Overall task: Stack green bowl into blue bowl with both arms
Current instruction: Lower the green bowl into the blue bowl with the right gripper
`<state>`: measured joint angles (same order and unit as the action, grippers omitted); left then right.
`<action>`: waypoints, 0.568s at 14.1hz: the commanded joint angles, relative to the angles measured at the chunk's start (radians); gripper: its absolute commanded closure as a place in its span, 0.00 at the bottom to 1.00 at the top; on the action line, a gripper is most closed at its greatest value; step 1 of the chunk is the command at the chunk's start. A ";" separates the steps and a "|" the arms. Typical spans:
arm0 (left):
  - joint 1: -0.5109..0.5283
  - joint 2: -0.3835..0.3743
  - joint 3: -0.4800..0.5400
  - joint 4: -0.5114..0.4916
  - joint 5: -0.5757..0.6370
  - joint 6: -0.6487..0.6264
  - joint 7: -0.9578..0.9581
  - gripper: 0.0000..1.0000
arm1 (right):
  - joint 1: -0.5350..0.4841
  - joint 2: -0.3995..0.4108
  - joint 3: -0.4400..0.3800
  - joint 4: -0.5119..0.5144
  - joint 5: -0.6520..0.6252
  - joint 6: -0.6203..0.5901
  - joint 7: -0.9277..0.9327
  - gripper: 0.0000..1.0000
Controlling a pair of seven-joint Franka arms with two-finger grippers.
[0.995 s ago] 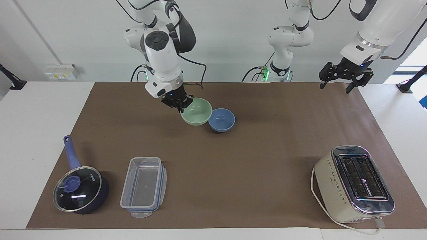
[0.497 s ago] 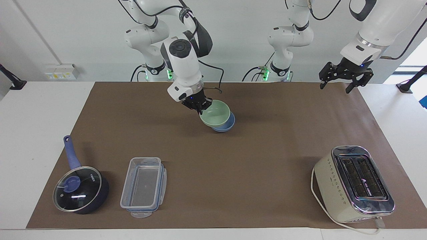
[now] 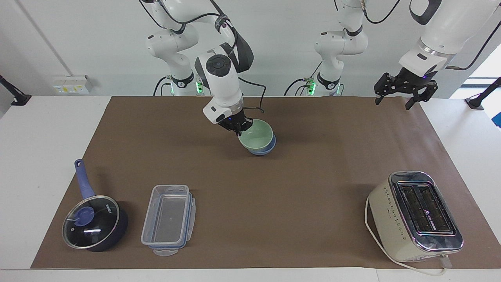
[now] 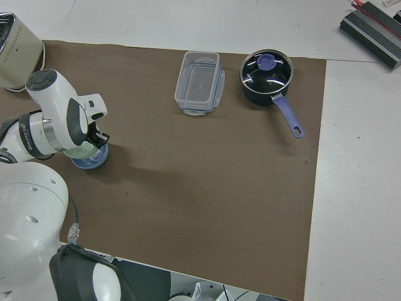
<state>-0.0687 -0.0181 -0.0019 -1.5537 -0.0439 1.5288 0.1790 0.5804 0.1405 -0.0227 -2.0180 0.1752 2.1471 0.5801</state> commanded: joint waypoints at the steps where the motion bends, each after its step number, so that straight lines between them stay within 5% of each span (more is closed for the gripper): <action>1: 0.012 -0.011 -0.012 0.001 0.019 -0.015 0.005 0.00 | 0.001 -0.021 0.004 -0.057 0.023 0.069 0.010 1.00; 8: 0.012 -0.010 -0.012 0.001 0.019 -0.013 0.005 0.00 | 0.018 -0.009 0.006 -0.067 0.059 0.103 0.004 1.00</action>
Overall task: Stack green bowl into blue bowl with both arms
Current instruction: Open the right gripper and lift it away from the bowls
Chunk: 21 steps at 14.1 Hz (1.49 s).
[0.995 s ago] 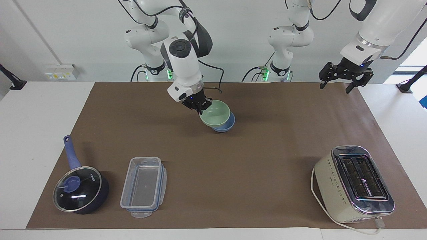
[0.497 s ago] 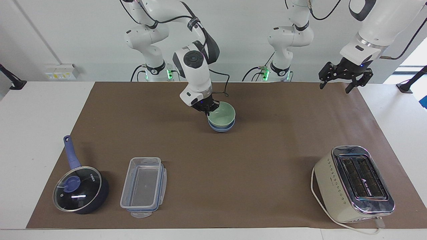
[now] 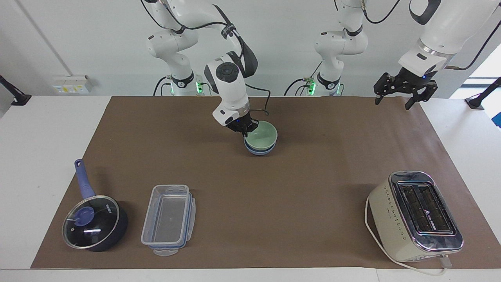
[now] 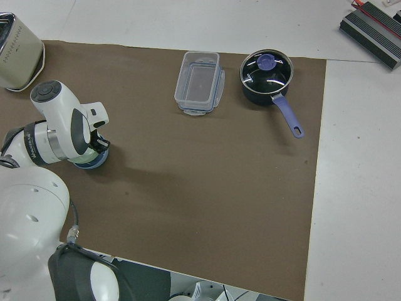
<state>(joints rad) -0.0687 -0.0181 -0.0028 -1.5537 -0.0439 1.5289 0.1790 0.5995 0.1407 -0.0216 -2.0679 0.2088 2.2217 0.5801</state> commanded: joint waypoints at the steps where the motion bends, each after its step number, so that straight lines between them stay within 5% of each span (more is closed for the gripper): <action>1: 0.010 -0.010 -0.011 0.001 0.019 -0.013 0.005 0.00 | -0.001 -0.006 0.005 -0.021 0.027 0.045 0.004 1.00; 13: 0.010 -0.010 -0.011 0.001 0.019 -0.012 0.005 0.00 | -0.006 0.017 0.005 -0.044 0.029 0.070 -0.019 1.00; 14: 0.010 -0.011 -0.011 0.001 0.019 -0.012 0.005 0.00 | -0.007 0.017 0.005 -0.043 0.029 0.070 -0.017 0.87; 18: 0.010 -0.010 -0.011 0.001 0.019 -0.013 0.005 0.00 | -0.006 0.020 0.003 -0.023 0.029 0.067 0.001 0.00; 21: 0.010 -0.010 -0.011 0.000 0.019 -0.012 0.005 0.00 | -0.027 -0.010 -0.004 0.031 0.027 0.036 0.004 0.00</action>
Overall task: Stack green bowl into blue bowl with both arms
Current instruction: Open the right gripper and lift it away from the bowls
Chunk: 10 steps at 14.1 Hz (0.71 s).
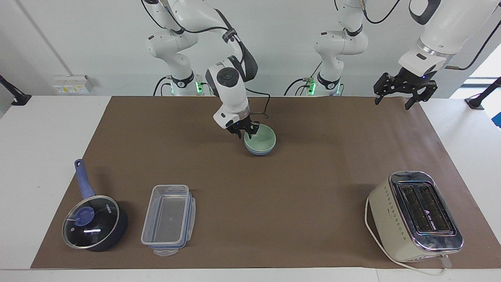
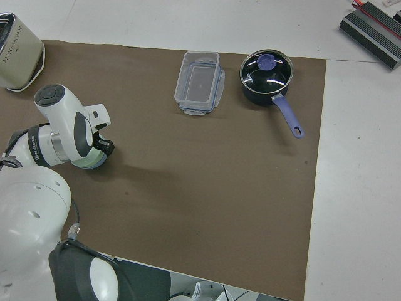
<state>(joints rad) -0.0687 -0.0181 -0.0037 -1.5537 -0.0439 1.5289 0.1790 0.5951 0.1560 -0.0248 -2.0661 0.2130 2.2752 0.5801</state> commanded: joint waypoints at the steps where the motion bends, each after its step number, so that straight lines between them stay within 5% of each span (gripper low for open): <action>1: 0.010 -0.010 -0.010 0.001 0.019 -0.012 0.005 0.00 | -0.046 -0.041 -0.003 0.049 0.010 -0.031 0.003 0.00; 6: 0.010 -0.010 -0.010 0.001 0.019 -0.009 0.005 0.00 | -0.173 -0.067 -0.001 0.185 -0.191 -0.175 -0.026 0.00; 10: 0.010 -0.010 -0.010 0.001 0.019 -0.009 0.005 0.00 | -0.257 -0.094 -0.006 0.293 -0.204 -0.302 -0.092 0.00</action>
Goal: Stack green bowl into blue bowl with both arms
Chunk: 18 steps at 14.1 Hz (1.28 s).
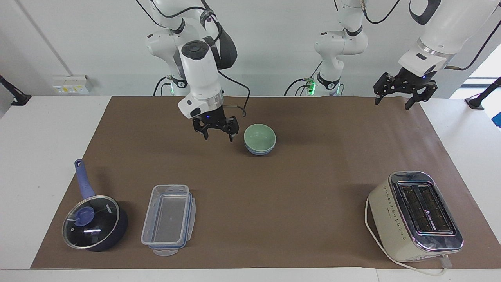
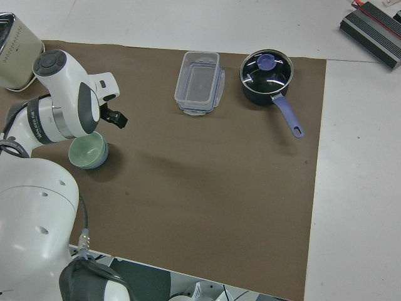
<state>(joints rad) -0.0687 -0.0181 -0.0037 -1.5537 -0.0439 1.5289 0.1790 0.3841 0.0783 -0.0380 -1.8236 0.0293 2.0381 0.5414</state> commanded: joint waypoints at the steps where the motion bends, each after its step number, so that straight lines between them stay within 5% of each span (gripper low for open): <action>1: 0.010 -0.009 -0.010 0.001 0.019 -0.009 0.005 0.00 | -0.076 -0.040 0.007 0.062 -0.020 -0.088 -0.088 0.00; 4: 0.010 -0.009 -0.010 0.001 0.019 -0.009 0.005 0.00 | -0.158 -0.104 0.007 0.079 -0.019 -0.157 -0.165 0.00; 12: 0.007 -0.010 -0.010 0.001 0.019 -0.007 0.005 0.00 | -0.327 -0.106 0.006 0.286 -0.034 -0.473 -0.331 0.00; 18: 0.007 -0.009 -0.010 0.001 0.019 -0.007 0.005 0.00 | -0.363 -0.169 -0.006 0.210 -0.020 -0.477 -0.394 0.00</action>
<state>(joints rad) -0.0687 -0.0181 -0.0057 -1.5537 -0.0439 1.5290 0.1790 0.0324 -0.0599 -0.0471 -1.5725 0.0103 1.5510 0.2042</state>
